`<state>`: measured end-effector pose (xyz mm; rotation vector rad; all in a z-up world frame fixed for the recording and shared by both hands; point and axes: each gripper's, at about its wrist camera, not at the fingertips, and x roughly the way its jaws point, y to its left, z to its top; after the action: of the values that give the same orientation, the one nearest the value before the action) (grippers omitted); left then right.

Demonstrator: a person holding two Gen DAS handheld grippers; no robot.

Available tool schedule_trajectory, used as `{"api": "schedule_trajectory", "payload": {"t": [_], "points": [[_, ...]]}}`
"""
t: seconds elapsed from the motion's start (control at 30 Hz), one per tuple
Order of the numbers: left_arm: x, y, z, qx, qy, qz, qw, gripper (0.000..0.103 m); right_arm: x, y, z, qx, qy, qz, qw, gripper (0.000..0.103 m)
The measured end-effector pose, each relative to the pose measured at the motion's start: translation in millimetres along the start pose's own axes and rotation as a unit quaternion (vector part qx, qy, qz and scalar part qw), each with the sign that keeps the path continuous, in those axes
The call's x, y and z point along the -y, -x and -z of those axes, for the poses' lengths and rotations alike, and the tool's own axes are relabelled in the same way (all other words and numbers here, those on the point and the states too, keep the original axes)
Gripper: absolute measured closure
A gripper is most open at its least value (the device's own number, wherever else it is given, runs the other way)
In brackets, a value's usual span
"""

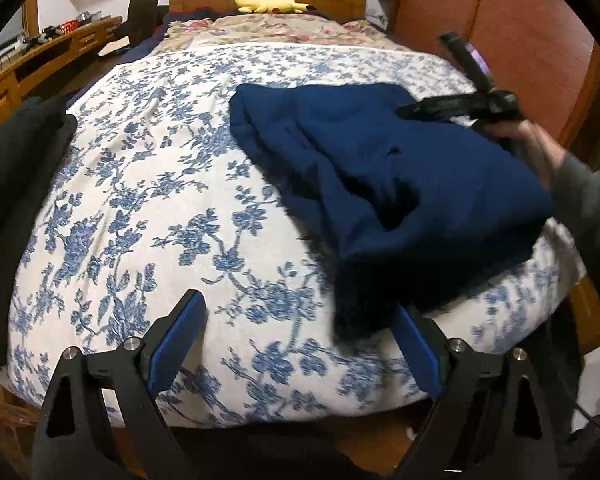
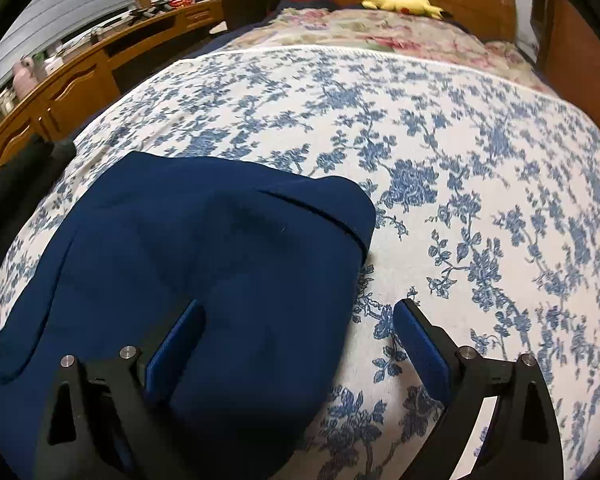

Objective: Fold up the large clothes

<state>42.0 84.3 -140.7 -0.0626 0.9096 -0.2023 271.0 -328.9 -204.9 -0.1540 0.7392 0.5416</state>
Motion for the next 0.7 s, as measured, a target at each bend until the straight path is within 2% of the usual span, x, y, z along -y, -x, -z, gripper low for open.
{"api": "schedule_trajectory", "payload": {"t": [0.1, 0.27, 0.37, 0.53, 0.7], "points": [[5, 7, -1, 0.006, -0.001, 0.017, 0.9998, 0.011, 4, -7, -3, -0.006, -0.010, -0.008, 1.000, 0.007], [20, 9, -3, 0.012, -0.027, 0.022, 0.9993, 0.012, 10, -18, -4, -0.015, -0.027, -0.025, 0.999, 0.007], [22, 4, -4, 0.007, -0.033, 0.024, 0.9991, 0.021, 13, -22, -4, -0.017, -0.031, -0.030, 0.999, 0.007], [24, -3, -2, -0.003, -0.037, 0.034, 0.9987, 0.044, 14, -24, -3, -0.018, -0.031, -0.032, 0.999, 0.007], [27, -4, -1, -0.005, -0.040, 0.032, 0.9987, 0.047, 16, -27, -2, -0.020, -0.036, -0.039, 0.998, 0.007]]}}
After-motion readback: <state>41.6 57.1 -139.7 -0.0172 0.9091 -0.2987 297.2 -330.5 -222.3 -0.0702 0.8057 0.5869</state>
